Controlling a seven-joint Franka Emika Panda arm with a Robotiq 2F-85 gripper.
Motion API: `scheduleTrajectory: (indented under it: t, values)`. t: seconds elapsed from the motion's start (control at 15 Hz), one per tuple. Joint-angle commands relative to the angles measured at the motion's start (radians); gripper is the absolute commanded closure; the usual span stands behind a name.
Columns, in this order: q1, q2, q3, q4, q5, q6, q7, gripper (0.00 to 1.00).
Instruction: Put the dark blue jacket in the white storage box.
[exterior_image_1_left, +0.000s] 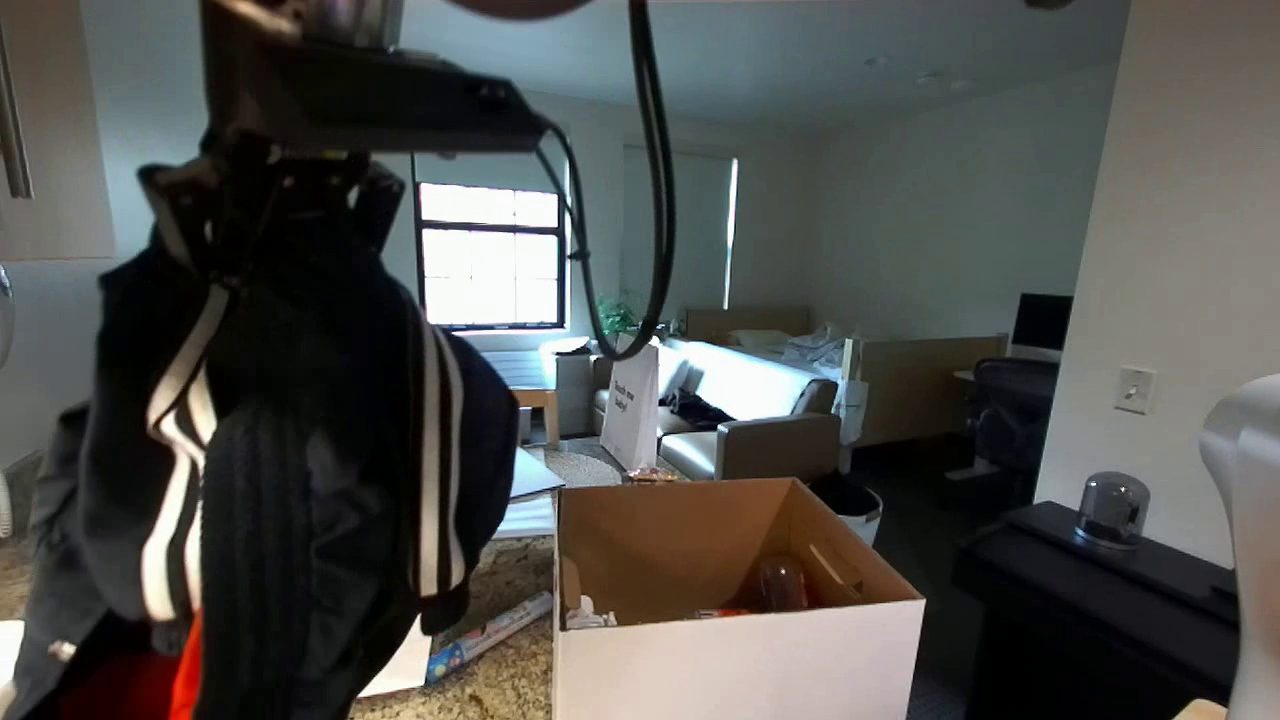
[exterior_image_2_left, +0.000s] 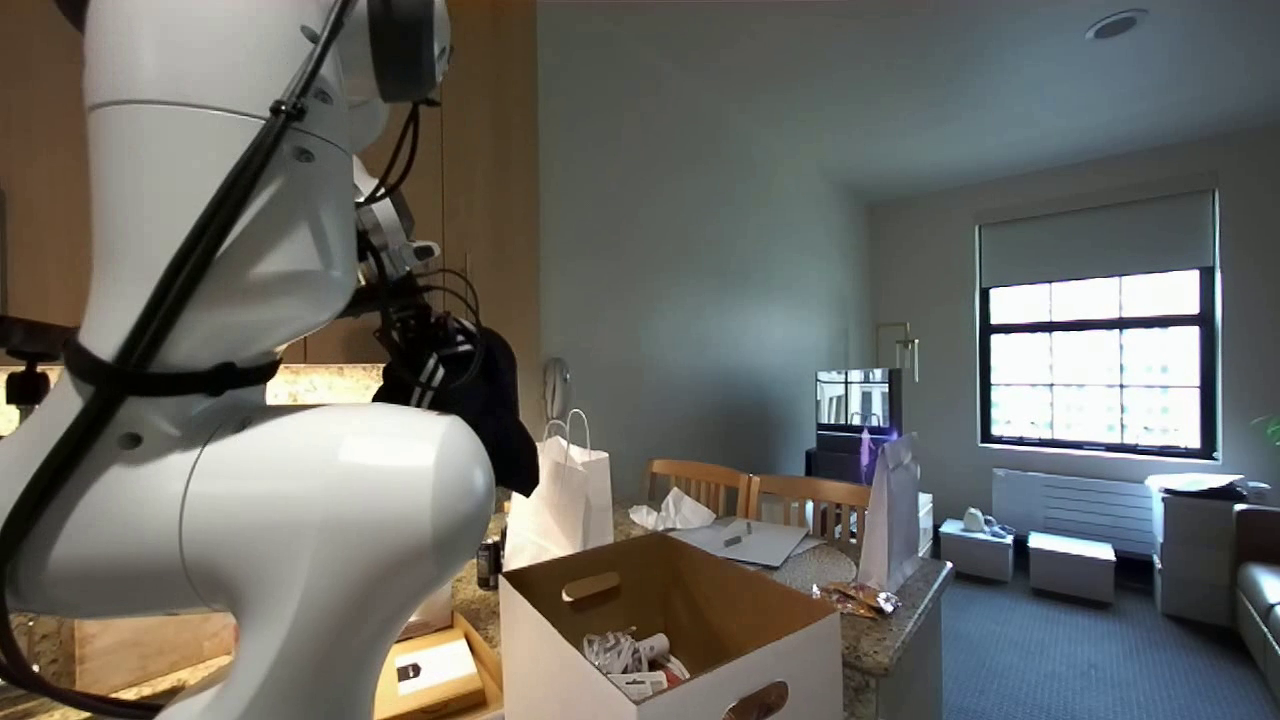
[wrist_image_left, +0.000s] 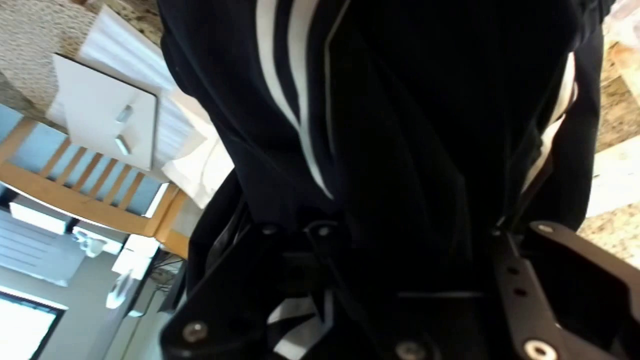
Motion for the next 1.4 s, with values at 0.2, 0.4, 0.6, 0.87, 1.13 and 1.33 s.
scheduleTrajectory:
  t: [0.2, 0.4, 0.6, 0.87, 1.13, 1.33]
  values:
    - [-0.245, -0.376, 0.089, -0.141, 0.070, -0.144, 0.096, 0.89]
    - [-0.368, -0.530, 0.077, -0.195, 0.147, -0.178, 0.078, 0.89]
    - [-0.488, -0.676, 0.031, -0.262, 0.185, -0.164, 0.064, 0.90]
    - [-0.656, -0.815, -0.069, -0.335, 0.198, -0.160, 0.030, 0.89]
    - [-0.711, -0.825, -0.256, -0.409, 0.260, -0.135, -0.228, 0.89]
    - [-0.705, -0.758, -0.318, -0.460, 0.377, -0.168, -0.400, 0.89]
